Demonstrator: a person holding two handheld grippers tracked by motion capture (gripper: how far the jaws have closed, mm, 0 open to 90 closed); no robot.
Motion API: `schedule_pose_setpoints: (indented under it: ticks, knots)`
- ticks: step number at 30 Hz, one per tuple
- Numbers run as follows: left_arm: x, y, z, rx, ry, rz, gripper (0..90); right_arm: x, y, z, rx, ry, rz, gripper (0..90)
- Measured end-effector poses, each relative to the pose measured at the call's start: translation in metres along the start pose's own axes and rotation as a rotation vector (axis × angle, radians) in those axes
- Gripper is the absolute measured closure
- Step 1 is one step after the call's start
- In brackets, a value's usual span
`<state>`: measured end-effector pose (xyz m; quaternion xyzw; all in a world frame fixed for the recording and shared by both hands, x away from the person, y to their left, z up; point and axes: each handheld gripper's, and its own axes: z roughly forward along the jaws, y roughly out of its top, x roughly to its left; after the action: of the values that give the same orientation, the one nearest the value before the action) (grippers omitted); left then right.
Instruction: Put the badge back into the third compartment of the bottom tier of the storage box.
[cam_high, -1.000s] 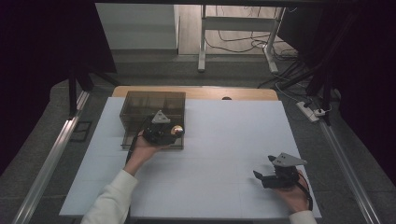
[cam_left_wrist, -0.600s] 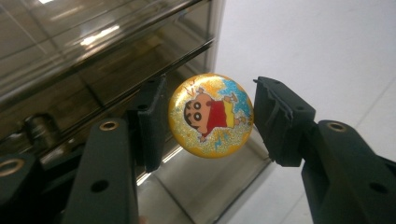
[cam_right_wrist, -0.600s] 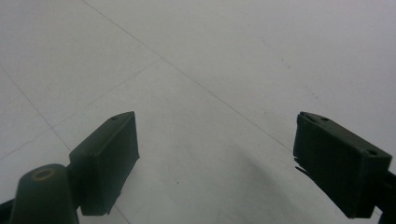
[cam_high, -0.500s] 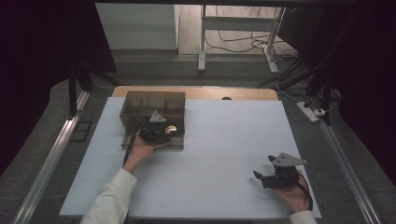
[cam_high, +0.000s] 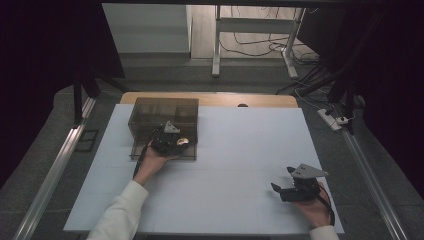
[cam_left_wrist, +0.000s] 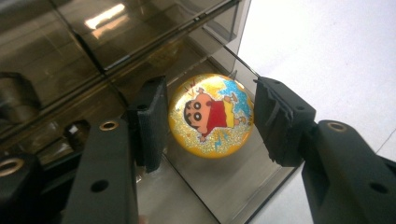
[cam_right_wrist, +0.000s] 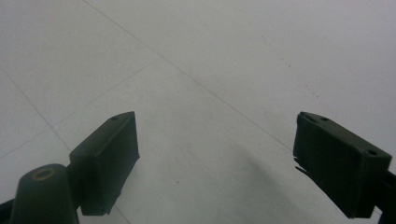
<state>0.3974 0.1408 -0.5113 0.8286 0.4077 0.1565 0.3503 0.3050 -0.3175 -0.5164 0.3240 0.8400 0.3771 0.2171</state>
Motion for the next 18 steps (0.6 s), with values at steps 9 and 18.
schedule_pose_setpoints:
  ticks: [9, 18]
  knots:
    - [-0.002, -0.0001, -0.0002, 0.008, -0.012, 0.002, 45.5, 0.0001, 0.0001, -0.0005, 0.002, -0.004, 0.001, 14.1]
    - [-0.0039, 0.0014, -0.0039, -0.007, -0.015, -0.002, 39.1, 0.0, 0.0, -0.0007, 0.004, -0.005, 0.002, 14.1]
